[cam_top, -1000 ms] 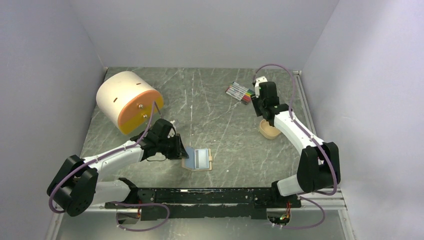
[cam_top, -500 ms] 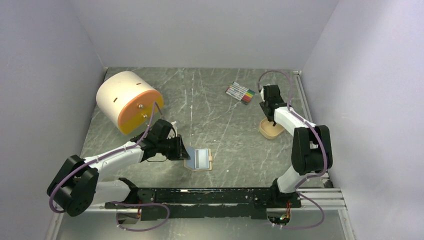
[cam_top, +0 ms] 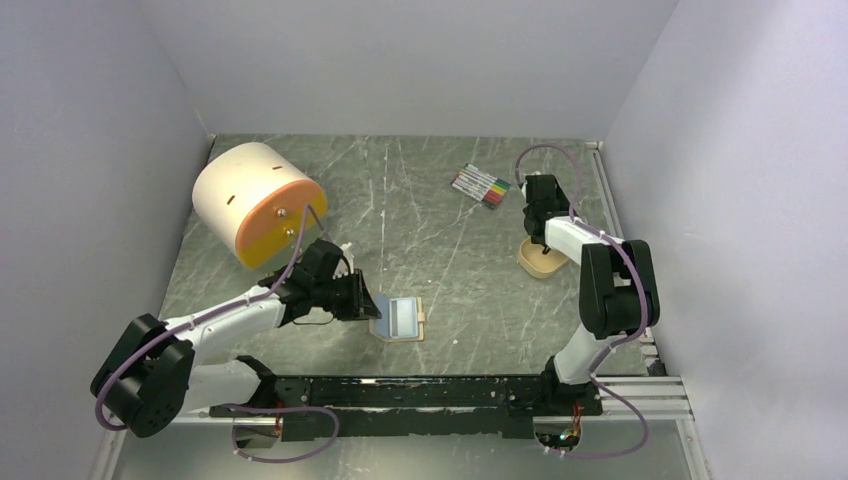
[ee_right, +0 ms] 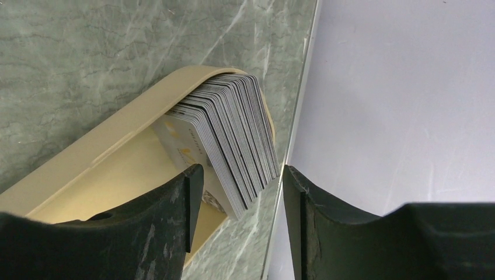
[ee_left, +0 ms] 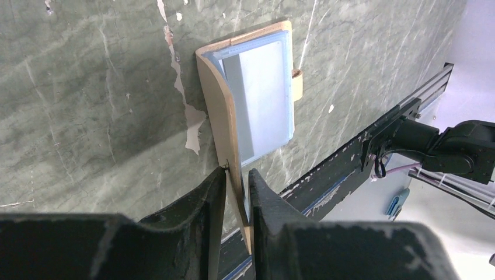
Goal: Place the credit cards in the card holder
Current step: Pick up the credit card from the storage box.
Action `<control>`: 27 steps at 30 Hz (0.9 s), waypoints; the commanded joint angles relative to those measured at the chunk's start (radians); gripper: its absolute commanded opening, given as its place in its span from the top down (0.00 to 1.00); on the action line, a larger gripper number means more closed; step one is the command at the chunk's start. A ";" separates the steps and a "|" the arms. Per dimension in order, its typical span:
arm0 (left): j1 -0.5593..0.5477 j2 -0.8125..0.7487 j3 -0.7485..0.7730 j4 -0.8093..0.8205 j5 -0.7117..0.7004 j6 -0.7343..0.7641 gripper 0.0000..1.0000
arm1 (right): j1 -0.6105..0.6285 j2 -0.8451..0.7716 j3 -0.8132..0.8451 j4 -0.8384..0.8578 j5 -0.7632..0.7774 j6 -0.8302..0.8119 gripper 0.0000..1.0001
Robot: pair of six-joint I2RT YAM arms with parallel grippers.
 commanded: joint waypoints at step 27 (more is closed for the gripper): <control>0.005 -0.013 -0.018 0.038 0.026 -0.011 0.74 | -0.020 0.071 0.024 0.043 0.056 -0.057 0.56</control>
